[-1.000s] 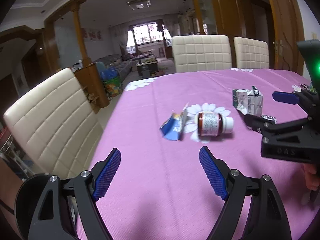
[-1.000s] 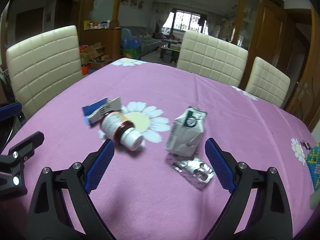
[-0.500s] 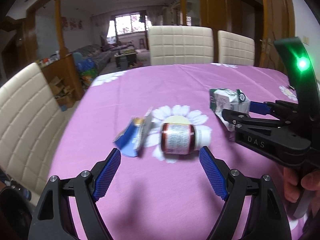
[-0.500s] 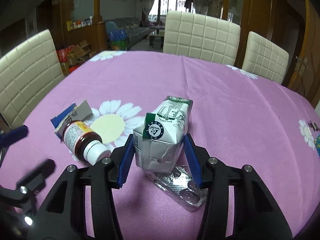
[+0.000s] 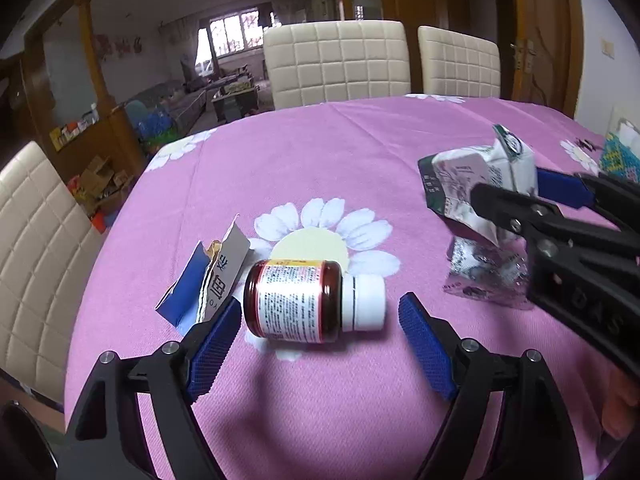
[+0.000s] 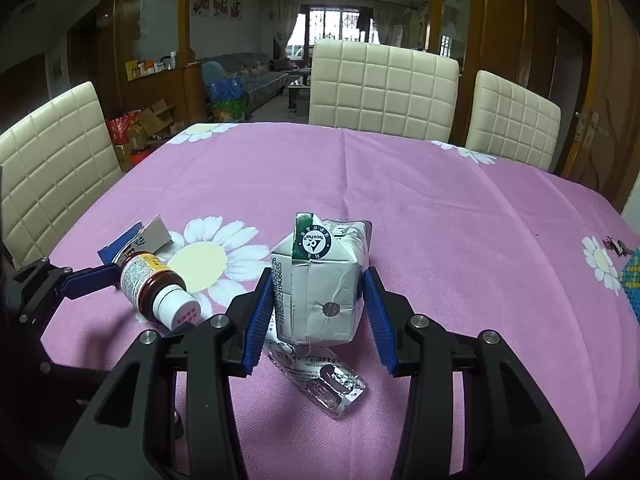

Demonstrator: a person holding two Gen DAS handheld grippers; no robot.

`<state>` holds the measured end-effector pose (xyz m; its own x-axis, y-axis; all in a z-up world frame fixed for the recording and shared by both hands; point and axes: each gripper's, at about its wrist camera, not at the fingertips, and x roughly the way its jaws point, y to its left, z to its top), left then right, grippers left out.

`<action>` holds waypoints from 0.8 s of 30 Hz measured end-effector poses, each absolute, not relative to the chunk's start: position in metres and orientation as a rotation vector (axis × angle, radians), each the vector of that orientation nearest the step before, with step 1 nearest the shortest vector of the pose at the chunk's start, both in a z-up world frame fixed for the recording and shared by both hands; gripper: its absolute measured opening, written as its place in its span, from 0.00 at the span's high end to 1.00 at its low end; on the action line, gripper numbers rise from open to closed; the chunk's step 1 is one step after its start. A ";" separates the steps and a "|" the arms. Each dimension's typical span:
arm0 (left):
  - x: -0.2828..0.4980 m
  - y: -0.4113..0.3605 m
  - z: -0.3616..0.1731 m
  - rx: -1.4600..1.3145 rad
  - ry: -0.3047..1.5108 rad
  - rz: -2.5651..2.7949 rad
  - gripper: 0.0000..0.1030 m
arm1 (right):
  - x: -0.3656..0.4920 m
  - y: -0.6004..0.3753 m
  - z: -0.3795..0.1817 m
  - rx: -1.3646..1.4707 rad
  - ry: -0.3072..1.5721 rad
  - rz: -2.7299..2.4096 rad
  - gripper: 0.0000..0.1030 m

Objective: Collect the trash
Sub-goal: 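Close the left tool on the brown medicine bottle while the right tool lifts the carton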

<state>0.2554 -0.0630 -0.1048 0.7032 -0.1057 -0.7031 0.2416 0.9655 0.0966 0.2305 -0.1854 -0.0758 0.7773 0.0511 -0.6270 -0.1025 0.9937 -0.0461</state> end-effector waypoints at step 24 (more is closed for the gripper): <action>0.238 -0.061 -0.081 0.259 0.642 -0.150 0.34 | 0.216 -0.171 -0.069 -0.121 0.629 0.133 0.57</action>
<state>0.2377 -0.0607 -0.0811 0.7913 -0.0585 -0.6086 0.2178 0.9571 0.1912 0.2157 -0.1712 -0.0694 0.8003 0.0869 -0.5932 -0.1607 0.9843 -0.0726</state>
